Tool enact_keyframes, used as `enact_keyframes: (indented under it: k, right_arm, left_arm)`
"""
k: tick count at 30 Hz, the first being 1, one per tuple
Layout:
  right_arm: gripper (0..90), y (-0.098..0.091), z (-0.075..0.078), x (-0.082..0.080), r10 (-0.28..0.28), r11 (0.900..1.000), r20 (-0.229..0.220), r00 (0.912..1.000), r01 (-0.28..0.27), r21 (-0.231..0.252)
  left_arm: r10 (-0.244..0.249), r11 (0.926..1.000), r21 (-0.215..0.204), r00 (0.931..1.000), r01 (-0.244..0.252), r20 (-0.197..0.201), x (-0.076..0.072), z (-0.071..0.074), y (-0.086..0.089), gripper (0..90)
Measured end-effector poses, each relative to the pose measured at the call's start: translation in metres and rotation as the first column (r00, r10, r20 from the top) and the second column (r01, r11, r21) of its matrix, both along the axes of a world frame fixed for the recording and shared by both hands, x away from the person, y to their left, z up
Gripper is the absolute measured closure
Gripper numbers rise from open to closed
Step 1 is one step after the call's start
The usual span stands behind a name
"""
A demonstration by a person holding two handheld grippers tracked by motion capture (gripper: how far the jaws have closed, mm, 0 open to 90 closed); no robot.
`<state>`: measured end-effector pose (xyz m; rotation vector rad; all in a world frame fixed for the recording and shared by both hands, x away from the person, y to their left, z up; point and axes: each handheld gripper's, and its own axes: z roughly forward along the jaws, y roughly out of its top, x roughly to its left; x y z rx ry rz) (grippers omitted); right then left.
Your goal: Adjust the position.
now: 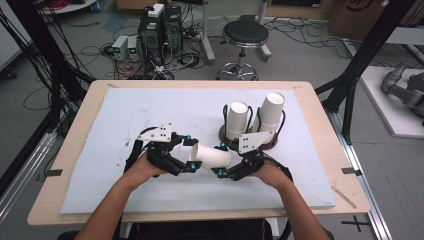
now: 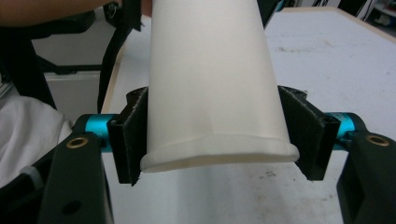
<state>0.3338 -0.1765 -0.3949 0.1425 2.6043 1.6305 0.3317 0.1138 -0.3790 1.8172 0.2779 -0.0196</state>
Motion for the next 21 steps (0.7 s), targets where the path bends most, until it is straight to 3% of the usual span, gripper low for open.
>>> enact_keyframes:
  k: [3,6,10,14,17,19,21]
  right_arm:
    - [33.2,0.002,0.0007,-0.0011,0.015,0.9998,0.002,0.9999,-0.015,-0.012]
    - [33.5,0.0027,0.0016,-0.0012,0.015,0.9996,0.006,0.9999,-0.015,-0.022]
    - [30.8,0.0005,0.0028,-0.0011,0.02,0.9997,0.008,0.9998,-0.02,-0.012]
    - [17.9,-0.0011,0.0043,-0.0006,-0.008,0.9983,-0.044,0.999,0.011,0.058]
    - [17.9,-0.0032,0.0056,-0.0004,-0.004,0.9956,-0.071,0.9975,0.011,0.093]
    - [18.0,-0.0026,0.0054,-0.0007,0.004,0.9959,-0.074,0.9973,0.003,0.091]
    - [25.5,-0.0012,0.0056,-0.0017,0.025,0.9964,-0.05,0.9984,-0.021,0.082]
  left_arm:
    - [-0.016,0.9998,0.007,0.9999,0.016,-0.003,0.0001,-0.002,-0.0009,21.2]
    - [-0.057,0.9982,0.015,0.9984,0.057,-0.001,0.0004,-0.0035,-0.0009,34.6]
    - [-0.073,0.9972,0.013,0.9973,0.073,-0.013,0.0015,-0.0047,-0.0005,35.4]
    - [-0.076,0.9967,-0.031,0.9971,0.076,-0.01,0.0018,-0.003,0.0019,35.3]
    - [-0.096,0.991,-0.094,0.9953,0.095,-0.009,0.0028,-0.0012,0.0056,35.3]
    - [-0.104,0.99,-0.096,0.9945,0.103,-0.008,0.0026,-0.0015,0.0055,35.5]
    - [-0.103,0.9907,-0.091,0.9946,0.101,-0.014,0.0023,-0.0029,0.0053,35.7]
